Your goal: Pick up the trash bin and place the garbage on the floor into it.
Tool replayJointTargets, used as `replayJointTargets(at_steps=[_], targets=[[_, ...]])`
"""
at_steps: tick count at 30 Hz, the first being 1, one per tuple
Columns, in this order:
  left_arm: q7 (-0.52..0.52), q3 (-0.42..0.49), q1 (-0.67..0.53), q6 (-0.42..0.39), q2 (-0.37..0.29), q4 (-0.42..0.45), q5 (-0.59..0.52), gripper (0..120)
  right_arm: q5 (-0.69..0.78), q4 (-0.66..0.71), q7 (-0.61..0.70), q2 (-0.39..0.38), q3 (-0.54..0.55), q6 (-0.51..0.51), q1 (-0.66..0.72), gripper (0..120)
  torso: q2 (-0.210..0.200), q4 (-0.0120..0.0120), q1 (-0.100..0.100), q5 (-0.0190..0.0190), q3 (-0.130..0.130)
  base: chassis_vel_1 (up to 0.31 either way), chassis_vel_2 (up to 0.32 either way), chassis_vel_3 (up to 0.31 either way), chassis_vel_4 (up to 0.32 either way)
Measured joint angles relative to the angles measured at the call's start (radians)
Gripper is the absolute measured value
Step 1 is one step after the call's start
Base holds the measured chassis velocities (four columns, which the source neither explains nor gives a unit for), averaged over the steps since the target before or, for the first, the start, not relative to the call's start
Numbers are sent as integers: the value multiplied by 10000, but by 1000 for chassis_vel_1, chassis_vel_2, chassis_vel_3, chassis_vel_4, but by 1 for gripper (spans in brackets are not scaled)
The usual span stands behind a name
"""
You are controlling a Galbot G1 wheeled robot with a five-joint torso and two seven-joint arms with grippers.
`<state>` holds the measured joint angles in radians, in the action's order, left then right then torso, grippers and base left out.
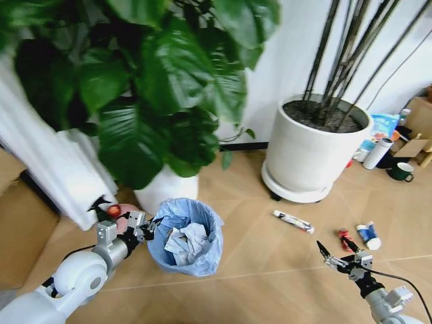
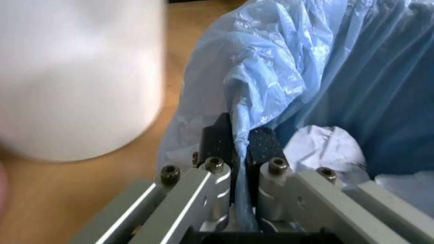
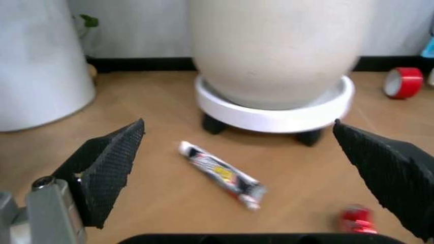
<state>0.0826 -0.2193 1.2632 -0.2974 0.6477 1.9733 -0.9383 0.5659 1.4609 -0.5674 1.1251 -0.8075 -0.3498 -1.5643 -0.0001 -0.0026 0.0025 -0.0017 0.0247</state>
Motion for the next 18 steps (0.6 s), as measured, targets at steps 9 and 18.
replayJointTargets(at_steps=[9, 18], targets=[[-16, 44, -27, 13, 70, -58, 21, 0, -260, -176, -293, 170, 92, -507, 200, 100, 0, 0, -1, 3, -1, -376, -271, 381, 280], [-12, 46, -29, 14, -54, 92, -29, 0, -760, -384, -610, -53, 247, -1042, 503, 100, 1, 0, -1, -8, -2, -40, -64, 47, 24]])
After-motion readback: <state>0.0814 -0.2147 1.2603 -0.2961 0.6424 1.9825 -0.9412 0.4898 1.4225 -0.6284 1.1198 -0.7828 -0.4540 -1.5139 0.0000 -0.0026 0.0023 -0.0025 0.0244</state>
